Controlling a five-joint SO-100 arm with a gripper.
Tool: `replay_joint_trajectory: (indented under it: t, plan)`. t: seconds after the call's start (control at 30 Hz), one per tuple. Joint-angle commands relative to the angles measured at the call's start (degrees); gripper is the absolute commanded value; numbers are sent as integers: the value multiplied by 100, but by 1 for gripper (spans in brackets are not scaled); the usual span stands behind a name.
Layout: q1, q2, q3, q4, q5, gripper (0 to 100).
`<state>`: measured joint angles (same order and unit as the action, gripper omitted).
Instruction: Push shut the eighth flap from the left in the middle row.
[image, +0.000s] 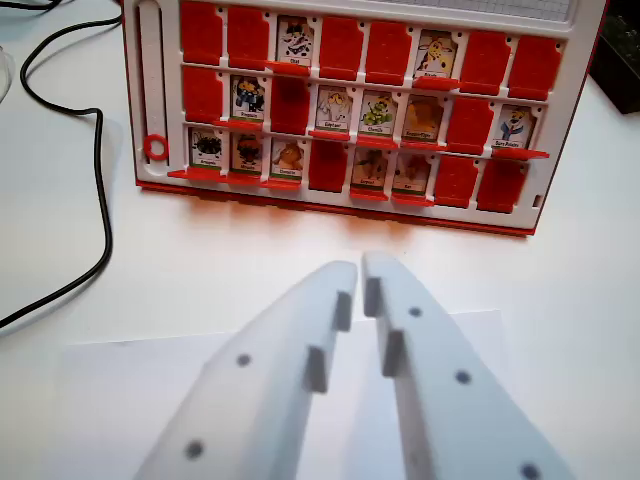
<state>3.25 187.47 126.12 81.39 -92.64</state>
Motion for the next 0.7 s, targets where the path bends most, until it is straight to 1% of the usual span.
replay_joint_trajectory:
  t: [0.0, 0.67]
  plan:
    - [-9, 0, -791, 554, 26, 0]
    - [-9, 0, -677, 466, 0, 0]
